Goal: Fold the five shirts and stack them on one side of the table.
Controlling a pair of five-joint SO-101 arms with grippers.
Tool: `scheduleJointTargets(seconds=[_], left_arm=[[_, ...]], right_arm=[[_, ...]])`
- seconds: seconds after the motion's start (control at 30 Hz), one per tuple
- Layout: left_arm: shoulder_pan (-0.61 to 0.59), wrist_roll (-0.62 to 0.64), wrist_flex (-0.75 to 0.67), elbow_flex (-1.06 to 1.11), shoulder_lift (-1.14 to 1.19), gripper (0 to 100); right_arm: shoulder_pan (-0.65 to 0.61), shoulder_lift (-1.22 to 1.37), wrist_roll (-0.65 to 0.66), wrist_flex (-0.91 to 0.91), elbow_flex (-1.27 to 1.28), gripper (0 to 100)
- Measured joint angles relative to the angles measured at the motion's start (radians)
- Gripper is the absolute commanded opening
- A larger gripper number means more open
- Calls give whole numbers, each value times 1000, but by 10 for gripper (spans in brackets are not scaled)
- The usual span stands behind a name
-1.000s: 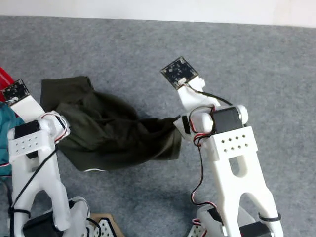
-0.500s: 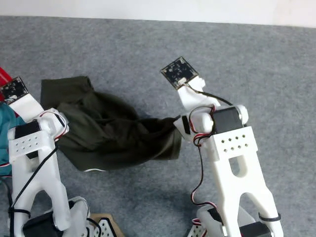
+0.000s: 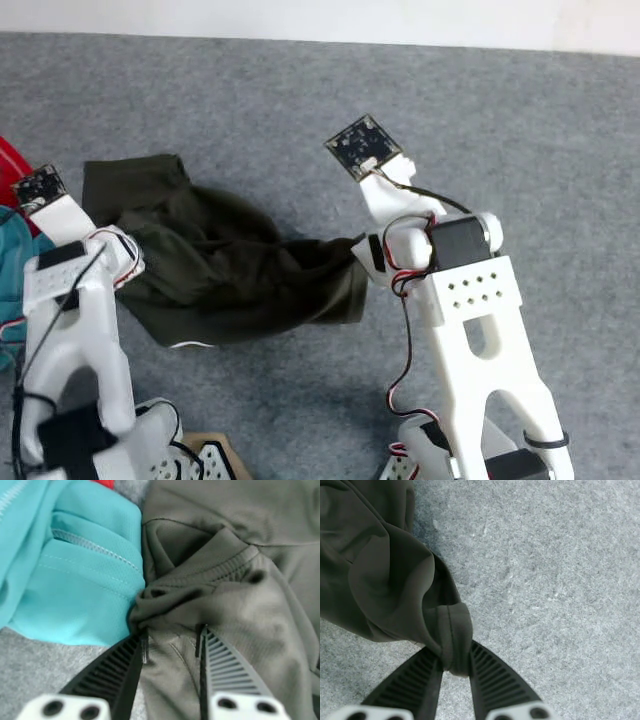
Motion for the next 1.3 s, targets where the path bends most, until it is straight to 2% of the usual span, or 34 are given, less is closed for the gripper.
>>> scheduleJointTargets(seconds=[0.13, 0.27, 0.37, 0.43, 0.63, 1.2, 1.3], left_arm=[[0, 0, 0, -52, 89, 175], [0, -2, 0, -71, 95, 250], [0, -2, 0, -72, 100, 251], [0, 0, 0, -72, 104, 219], [6, 0, 0, -72, 106, 20], [46, 0, 2, -132, 107, 10], [48, 0, 52, -190, 107, 10]], right_arm=[[0, 0, 0, 0, 0, 6], [0, 0, 0, 0, 0, 6], [0, 0, 0, 0, 0, 6], [0, 0, 0, 0, 0, 6], [0, 0, 0, 0, 0, 6], [-34, 0, 0, -48, 84, 6], [-34, 0, 0, -48, 84, 6]])
